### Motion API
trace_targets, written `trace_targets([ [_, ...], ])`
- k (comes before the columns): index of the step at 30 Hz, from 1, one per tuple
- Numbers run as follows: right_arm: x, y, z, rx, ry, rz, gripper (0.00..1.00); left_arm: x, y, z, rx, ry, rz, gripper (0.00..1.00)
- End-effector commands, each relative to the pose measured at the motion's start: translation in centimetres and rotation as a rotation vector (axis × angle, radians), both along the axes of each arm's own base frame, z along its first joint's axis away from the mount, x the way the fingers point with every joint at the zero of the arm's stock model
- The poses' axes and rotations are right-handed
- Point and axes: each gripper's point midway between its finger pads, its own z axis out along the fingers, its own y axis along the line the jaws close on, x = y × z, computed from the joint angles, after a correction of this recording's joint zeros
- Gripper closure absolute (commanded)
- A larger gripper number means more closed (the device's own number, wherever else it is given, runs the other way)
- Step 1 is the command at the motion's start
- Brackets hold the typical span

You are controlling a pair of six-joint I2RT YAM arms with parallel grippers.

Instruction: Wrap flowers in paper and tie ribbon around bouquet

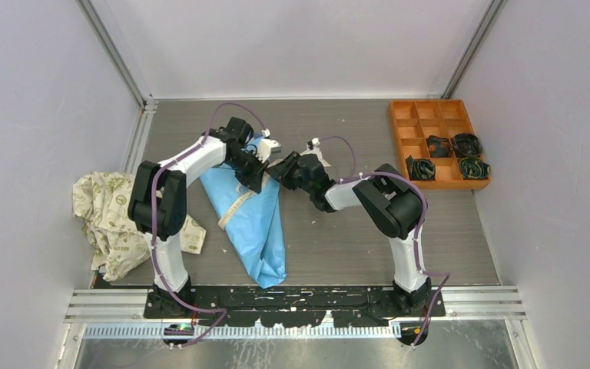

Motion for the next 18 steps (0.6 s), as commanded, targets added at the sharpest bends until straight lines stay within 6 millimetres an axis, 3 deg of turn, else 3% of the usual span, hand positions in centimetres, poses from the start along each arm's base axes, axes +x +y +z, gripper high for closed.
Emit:
trace_targets([
  [1,0.4,0.5,1.3,0.033,0.018,-0.013,0.64,1.2,-0.6,1.6,-0.055,-0.025,0.048,1.0],
  [7,-0.6,-0.1,0.6,0.012,0.043,-0.009,0.67,2.7,-0.3,2.7,-0.107,-0.042,0.148,1.0],
  [18,1.0,0.4,0.8,-0.002,0.042,-0.033,0.66,0.9,-0.2,1.6,-0.102,0.017,0.106,1.0],
])
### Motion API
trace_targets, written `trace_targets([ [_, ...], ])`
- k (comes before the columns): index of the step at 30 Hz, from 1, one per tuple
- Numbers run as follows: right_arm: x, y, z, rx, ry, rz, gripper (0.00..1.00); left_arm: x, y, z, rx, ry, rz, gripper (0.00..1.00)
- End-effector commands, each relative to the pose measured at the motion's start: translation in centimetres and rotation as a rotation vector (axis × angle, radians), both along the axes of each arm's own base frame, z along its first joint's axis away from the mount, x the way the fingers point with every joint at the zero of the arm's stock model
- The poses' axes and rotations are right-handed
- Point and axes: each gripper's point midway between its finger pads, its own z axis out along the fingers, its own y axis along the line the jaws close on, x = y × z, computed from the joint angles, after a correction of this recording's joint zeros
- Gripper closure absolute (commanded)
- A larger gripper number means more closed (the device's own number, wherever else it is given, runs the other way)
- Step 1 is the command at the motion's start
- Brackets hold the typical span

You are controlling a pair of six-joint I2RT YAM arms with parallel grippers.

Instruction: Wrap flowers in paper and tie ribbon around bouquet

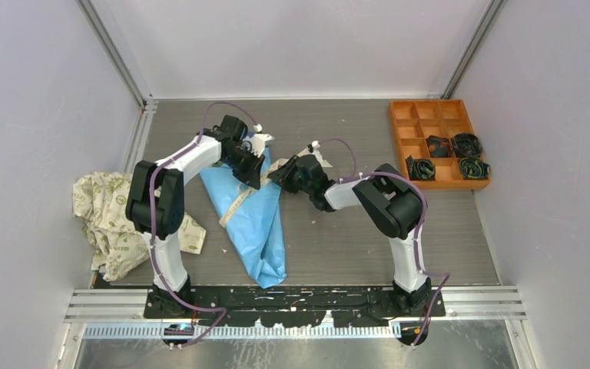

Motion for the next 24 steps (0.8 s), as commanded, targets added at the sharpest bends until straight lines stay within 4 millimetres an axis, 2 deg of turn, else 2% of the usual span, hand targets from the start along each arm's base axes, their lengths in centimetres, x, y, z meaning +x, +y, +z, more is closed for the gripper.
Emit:
trace_targets([
  [1,1.8,1.0,2.4,0.033,-0.038,-0.026,0.66,-0.6,-0.5,1.2,-0.042,-0.012,-0.029,1.0],
  [3,2.0,1.1,2.2,0.036,-0.031,-0.029,0.68,-0.7,-0.5,1.2,-0.04,-0.009,-0.03,1.0],
  [8,1.5,1.1,1.3,0.029,-0.007,-0.015,0.93,-0.7,-0.4,1.7,-0.039,-0.02,-0.043,1.0],
  [10,1.2,1.0,1.2,0.021,-0.008,-0.008,0.99,-0.7,-0.4,2.3,-0.04,-0.034,-0.053,0.95],
  [11,1.1,0.8,1.1,0.016,-0.01,-0.005,0.99,-0.7,-0.4,2.8,-0.039,-0.042,-0.06,0.89],
  [13,0.9,0.5,1.0,0.007,-0.012,-0.002,0.99,-0.6,-0.2,4.0,-0.033,-0.063,-0.072,0.67],
  [15,0.6,0.3,0.9,-0.005,-0.012,0.011,0.99,0.0,0.3,5.6,-0.016,-0.112,-0.061,0.36],
  [16,0.4,0.3,0.8,-0.013,-0.011,0.018,0.99,0.5,0.7,6.2,0.007,-0.147,-0.04,0.26],
  [17,0.3,0.3,0.7,-0.021,-0.011,0.025,0.99,1.1,1.2,6.8,0.032,-0.184,-0.011,0.22],
  [18,0.2,0.3,0.8,-0.024,-0.01,0.032,0.99,1.7,1.8,7.2,0.062,-0.219,0.026,0.19],
  [20,0.0,0.3,0.7,-0.034,-0.014,0.041,0.99,2.6,3.0,6.7,0.13,-0.244,0.096,0.18],
  [24,-0.2,0.4,1.0,-0.046,-0.024,0.064,0.99,2.2,4.1,4.2,0.276,-0.222,0.102,0.26],
])
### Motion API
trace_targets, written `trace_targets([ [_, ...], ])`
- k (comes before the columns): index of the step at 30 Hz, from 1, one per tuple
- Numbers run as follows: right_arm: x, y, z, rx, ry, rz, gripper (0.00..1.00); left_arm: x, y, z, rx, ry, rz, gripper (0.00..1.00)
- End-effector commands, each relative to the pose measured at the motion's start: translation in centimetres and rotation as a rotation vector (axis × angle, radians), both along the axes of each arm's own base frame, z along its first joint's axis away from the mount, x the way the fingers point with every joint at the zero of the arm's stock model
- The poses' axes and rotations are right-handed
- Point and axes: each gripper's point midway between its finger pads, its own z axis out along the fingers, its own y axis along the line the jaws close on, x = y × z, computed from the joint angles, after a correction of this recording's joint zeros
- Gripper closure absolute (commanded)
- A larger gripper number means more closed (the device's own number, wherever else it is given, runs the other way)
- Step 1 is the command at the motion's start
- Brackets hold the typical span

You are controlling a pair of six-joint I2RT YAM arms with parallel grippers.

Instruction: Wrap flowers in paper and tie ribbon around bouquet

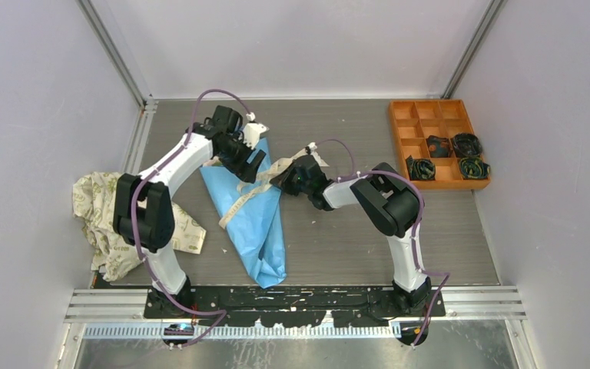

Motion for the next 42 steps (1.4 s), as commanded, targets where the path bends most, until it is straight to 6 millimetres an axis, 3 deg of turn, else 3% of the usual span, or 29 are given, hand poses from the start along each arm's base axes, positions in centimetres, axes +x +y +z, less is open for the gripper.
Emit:
trace_targets([
  [1,0.1,0.4,2.8,0.015,-0.062,0.04,0.99,1.2,1.7,-0.6,0.176,-0.067,0.06,0.29],
  [11,0.2,0.6,3.4,0.008,-0.078,0.057,0.99,-0.6,2.4,-4.3,0.314,0.018,-0.012,0.38],
  [13,0.2,0.6,3.6,0.006,-0.083,0.061,0.99,-0.7,2.7,-4.6,0.335,0.025,-0.019,0.44],
  [15,0.2,0.7,3.8,0.002,-0.087,0.071,0.99,-0.6,3.1,-4.7,0.354,0.013,-0.019,0.6],
  [18,0.2,0.7,4.1,-0.004,-0.094,0.082,0.99,-0.4,3.2,-4.6,0.363,0.0,-0.025,0.95],
  [22,0.1,0.1,4.5,-0.009,-0.086,0.098,0.99,0.6,3.3,-3.6,0.336,-0.054,0.002,1.0],
  [25,-0.6,-1.0,4.6,0.003,-0.054,0.118,0.99,2.1,4.4,-1.8,0.286,-0.117,0.09,1.0],
  [28,-2.2,-3.9,4.3,-0.005,-0.006,0.126,0.99,3.1,8.3,1.1,0.193,-0.154,0.24,1.0],
  [30,-3.0,-6.8,3.6,-0.018,0.036,0.104,0.99,2.5,11.5,1.9,0.152,-0.16,0.328,1.0],
  [36,-2.7,-16.8,2.6,0.002,0.109,-0.1,0.99,-3.6,20.0,-0.4,0.192,-0.105,0.471,1.0],
  [40,-2.1,-22.1,2.5,0.047,0.118,-0.253,0.99,-6.4,26.1,-1.5,0.294,-0.106,0.585,1.0],
  [42,-2.0,-24.0,2.7,0.013,0.102,-0.311,0.99,-7.2,28.2,-1.5,0.345,-0.127,0.616,1.0],
])
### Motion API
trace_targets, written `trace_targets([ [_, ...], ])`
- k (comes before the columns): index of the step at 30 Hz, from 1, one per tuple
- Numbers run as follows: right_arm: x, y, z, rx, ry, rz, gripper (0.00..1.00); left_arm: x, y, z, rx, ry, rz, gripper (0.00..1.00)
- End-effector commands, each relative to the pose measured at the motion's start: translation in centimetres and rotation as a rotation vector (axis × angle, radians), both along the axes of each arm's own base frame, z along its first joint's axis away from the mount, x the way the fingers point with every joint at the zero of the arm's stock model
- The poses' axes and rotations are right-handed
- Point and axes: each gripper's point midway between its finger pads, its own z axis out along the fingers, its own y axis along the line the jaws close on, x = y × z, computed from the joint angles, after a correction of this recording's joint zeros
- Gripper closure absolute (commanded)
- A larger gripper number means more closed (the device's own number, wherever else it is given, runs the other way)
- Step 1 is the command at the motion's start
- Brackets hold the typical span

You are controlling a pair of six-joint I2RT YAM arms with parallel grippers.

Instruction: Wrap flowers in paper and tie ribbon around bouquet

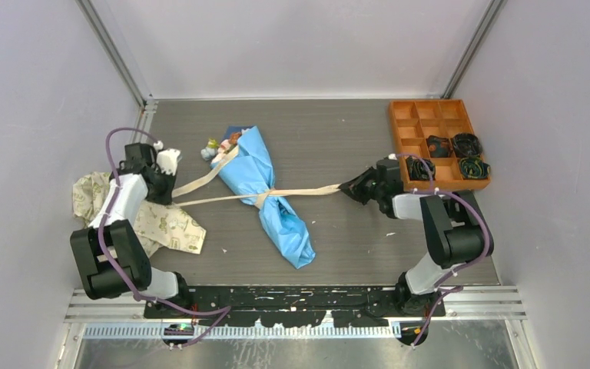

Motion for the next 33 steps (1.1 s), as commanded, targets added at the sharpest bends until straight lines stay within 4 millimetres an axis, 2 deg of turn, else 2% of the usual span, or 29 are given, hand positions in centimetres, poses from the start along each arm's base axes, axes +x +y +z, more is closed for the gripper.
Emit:
trace_targets([
  [1,0.6,-3.4,1.8,-0.058,-0.064,-0.098,0.99,-1.3,5.5,0.3,0.155,-0.037,0.044,1.0],
  [4,0.5,-4.5,3.2,-0.148,-0.09,-0.096,0.99,-1.7,6.4,-0.1,0.181,-0.023,0.042,1.0],
  [8,-0.3,-7.2,4.6,-0.312,-0.107,-0.115,0.99,-1.3,9.0,0.1,0.276,-0.034,0.08,0.99],
  [11,-0.8,-9.3,6.1,-0.418,-0.123,-0.135,0.99,-1.1,9.5,0.5,0.288,-0.041,0.076,1.0],
  [12,-0.9,-8.9,6.7,-0.447,-0.131,-0.106,0.99,-0.9,9.5,0.6,0.286,-0.044,0.074,1.0],
  [13,-1.0,-8.2,7.3,-0.496,-0.139,-0.072,0.99,-0.8,9.3,0.5,0.276,-0.043,0.07,1.0],
  [15,-2.0,-4.1,8.5,-0.581,-0.171,0.084,0.99,-0.7,8.4,0.5,0.216,-0.031,0.06,1.0],
  [18,-3.5,3.2,12.9,-0.558,-0.351,0.304,0.99,0.3,6.0,1.3,0.128,-0.015,0.013,1.0],
  [20,-6.2,8.9,16.1,-0.451,-0.498,0.564,0.99,0.9,4.0,1.7,0.098,0.002,-0.038,1.0],
  [22,-10.8,13.9,18.9,-0.335,-0.643,0.87,0.99,1.6,1.9,2.0,0.078,0.007,-0.09,1.0],
  [24,-15.8,16.7,19.2,-0.324,-0.765,1.117,0.99,2.3,0.1,2.2,0.078,0.002,-0.127,1.0],
  [25,-17.8,17.4,19.1,-0.302,-0.795,1.194,0.99,2.5,-0.5,2.2,0.076,0.003,-0.133,1.0],
  [26,-18.9,17.7,19.0,-0.263,-0.787,1.229,0.99,2.6,-1.0,2.1,0.074,0.008,-0.136,1.0],
  [28,-19.0,17.6,18.9,-0.243,-0.743,1.213,0.98,2.5,-1.8,1.7,0.066,0.021,-0.149,1.0],
  [31,-17.4,16.2,17.3,-0.354,-0.65,1.135,0.82,1.7,-2.4,1.1,0.065,0.049,-0.168,1.0],
  [33,-15.1,12.7,14.1,-0.491,-0.386,1.033,0.68,1.0,-2.7,0.9,0.065,0.065,-0.176,1.0],
])
